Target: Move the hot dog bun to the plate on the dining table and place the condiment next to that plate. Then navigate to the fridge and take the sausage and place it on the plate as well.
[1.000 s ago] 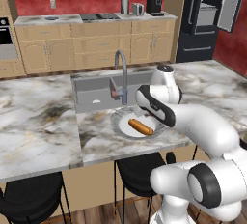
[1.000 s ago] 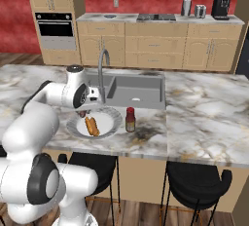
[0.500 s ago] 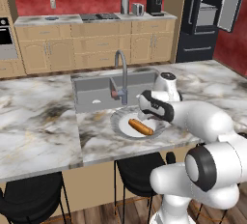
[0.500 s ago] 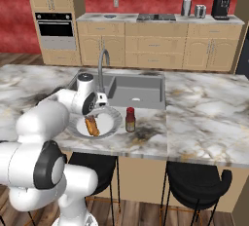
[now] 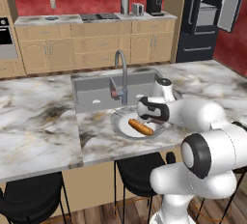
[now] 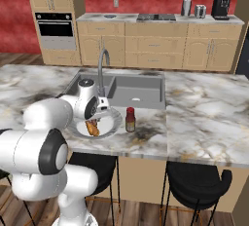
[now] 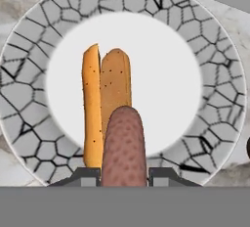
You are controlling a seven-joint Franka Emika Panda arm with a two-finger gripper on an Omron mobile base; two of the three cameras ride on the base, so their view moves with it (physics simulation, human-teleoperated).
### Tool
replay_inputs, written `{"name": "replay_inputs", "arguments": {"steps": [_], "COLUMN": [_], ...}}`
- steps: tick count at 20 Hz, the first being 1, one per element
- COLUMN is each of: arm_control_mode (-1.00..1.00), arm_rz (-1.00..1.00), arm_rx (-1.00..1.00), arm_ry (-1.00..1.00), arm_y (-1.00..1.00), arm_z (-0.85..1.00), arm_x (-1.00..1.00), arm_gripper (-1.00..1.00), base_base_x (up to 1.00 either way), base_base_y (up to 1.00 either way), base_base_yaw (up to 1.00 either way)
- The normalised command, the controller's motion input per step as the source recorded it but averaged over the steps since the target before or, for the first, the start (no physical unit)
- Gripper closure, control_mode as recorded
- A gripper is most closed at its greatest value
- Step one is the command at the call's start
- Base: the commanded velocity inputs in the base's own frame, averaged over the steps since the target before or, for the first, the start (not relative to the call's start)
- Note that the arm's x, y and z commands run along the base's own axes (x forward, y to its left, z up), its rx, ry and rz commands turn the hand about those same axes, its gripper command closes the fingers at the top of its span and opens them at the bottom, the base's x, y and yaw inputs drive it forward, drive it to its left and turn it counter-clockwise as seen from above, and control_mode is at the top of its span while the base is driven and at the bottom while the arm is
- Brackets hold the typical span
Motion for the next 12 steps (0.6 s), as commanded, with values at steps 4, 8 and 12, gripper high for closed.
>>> {"name": "replay_inputs", "arguments": {"steps": [4, 8, 12], "arm_control_mode": [-1.00, -1.00, -1.00], "arm_rz": [0.00, 0.00, 0.00], "arm_rx": [-0.04, -0.01, -0.02], "arm_ry": [0.00, 0.00, -0.01], "arm_y": [0.00, -0.01, -0.01], "arm_z": [-0.21, -0.19, -0.23], "arm_x": [0.23, 0.23, 0.21], "arm_gripper": [1.00, 1.00, 1.00], "base_base_x": [0.00, 0.00, 0.00], "base_base_y": [0.00, 0.00, 0.00], "base_base_yaw": [0.00, 0.00, 0.00]}}
